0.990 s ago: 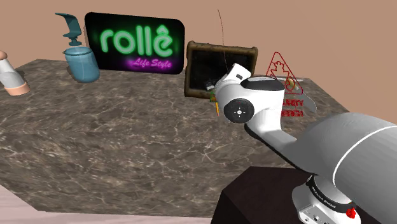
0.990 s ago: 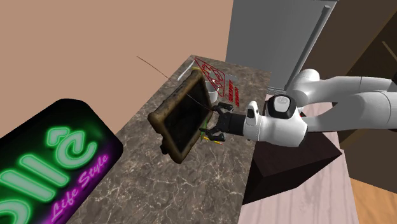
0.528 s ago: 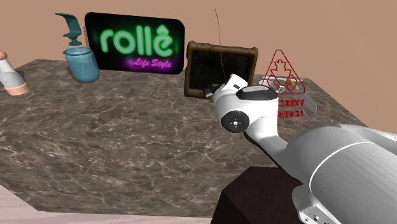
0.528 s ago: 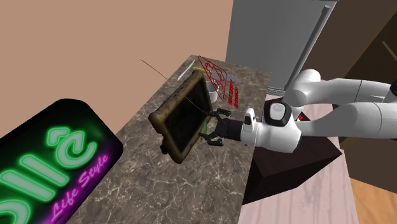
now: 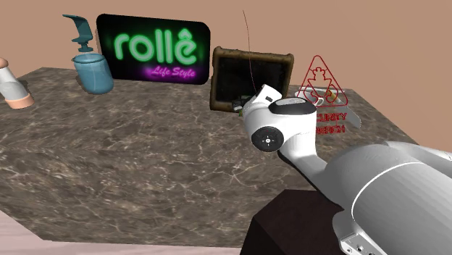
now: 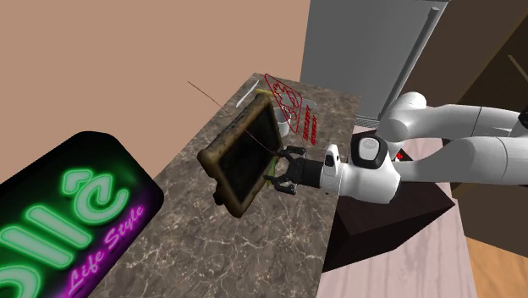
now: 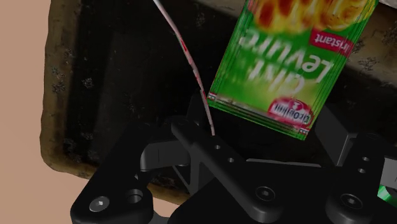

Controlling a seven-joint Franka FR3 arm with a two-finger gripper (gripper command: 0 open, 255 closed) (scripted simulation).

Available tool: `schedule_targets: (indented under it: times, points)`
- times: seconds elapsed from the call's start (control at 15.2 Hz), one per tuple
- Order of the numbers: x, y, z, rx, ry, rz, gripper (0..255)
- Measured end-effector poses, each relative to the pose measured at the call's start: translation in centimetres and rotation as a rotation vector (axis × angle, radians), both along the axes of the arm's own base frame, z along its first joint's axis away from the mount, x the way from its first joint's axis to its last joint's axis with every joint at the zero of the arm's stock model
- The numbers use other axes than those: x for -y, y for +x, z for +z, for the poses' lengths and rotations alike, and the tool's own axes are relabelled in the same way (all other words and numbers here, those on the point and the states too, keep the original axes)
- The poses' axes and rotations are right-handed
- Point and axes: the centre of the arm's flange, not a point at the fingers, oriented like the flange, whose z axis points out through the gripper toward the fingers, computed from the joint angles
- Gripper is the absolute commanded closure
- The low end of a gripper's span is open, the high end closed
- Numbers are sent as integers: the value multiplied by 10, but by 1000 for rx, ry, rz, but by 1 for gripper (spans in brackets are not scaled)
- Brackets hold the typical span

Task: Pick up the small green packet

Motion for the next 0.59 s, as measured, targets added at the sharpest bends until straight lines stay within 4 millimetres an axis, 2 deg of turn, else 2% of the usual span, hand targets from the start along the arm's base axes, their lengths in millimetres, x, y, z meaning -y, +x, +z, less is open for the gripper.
schedule_targets:
  times: [0.2, 0.59]
  points:
    - [0, 0, 3, 0, 0, 0, 255]
    - [0, 1, 31, 0, 0, 0, 255]
